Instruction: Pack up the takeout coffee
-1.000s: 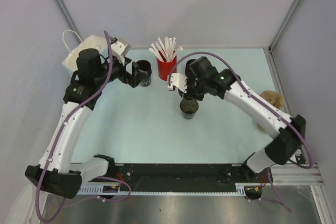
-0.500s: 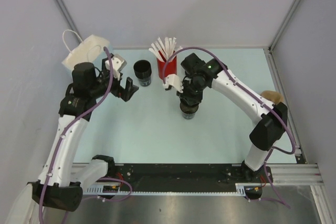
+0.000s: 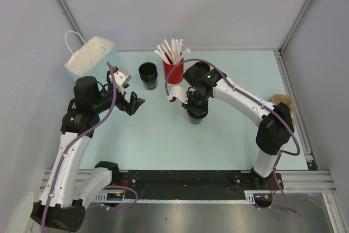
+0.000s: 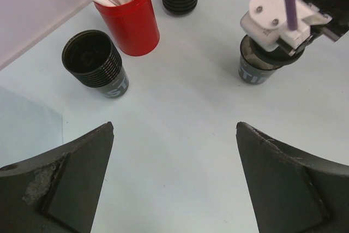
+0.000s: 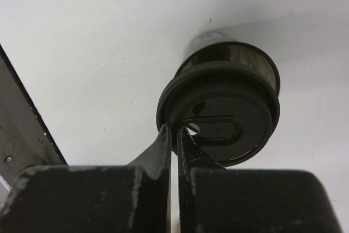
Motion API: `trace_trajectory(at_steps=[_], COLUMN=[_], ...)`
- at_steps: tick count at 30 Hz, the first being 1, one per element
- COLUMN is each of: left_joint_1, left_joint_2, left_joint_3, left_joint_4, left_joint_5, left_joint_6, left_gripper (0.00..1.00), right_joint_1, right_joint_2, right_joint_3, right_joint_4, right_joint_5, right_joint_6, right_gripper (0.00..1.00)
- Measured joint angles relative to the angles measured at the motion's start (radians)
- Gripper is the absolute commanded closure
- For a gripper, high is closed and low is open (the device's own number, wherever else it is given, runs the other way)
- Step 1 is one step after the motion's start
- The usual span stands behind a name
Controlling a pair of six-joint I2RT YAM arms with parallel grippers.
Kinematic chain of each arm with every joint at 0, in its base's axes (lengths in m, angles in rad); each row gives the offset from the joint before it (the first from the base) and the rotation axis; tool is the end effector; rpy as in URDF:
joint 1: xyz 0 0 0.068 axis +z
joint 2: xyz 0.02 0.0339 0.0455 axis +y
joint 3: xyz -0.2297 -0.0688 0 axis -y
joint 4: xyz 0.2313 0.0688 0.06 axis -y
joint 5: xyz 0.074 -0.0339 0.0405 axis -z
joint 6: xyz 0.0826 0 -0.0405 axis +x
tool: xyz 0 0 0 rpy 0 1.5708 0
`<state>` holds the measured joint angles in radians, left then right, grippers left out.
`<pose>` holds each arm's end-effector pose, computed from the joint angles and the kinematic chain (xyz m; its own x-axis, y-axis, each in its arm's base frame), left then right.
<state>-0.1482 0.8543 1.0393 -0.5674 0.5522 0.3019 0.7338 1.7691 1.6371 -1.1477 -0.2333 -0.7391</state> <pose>0.2106 -0.0752 0.3344 -0.1719 0.2816 -0.9440 0.6893 0.7190 0.0890 0.2447 0.2464 0.2199 -0.0537 -0.9309 -0.3613 -0.9972 0.0690 -0.0297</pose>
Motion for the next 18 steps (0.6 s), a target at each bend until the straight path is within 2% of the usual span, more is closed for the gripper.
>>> trace_trajectory(at_steps=[18], left_joint_1=[0.000], left_joint_2=[0.005], left_joint_3=[-0.083], left_joint_4=[0.031], left_joint_5=[0.057], left_joint_6=[0.021], left_gripper=[0.01], right_joint_1=[0.057], right_joint_2=[0.043], right_joint_3=[-0.041], right_joint_4=[0.087], right_joint_5=[0.095], right_joint_6=[0.010], right_gripper=[1.00])
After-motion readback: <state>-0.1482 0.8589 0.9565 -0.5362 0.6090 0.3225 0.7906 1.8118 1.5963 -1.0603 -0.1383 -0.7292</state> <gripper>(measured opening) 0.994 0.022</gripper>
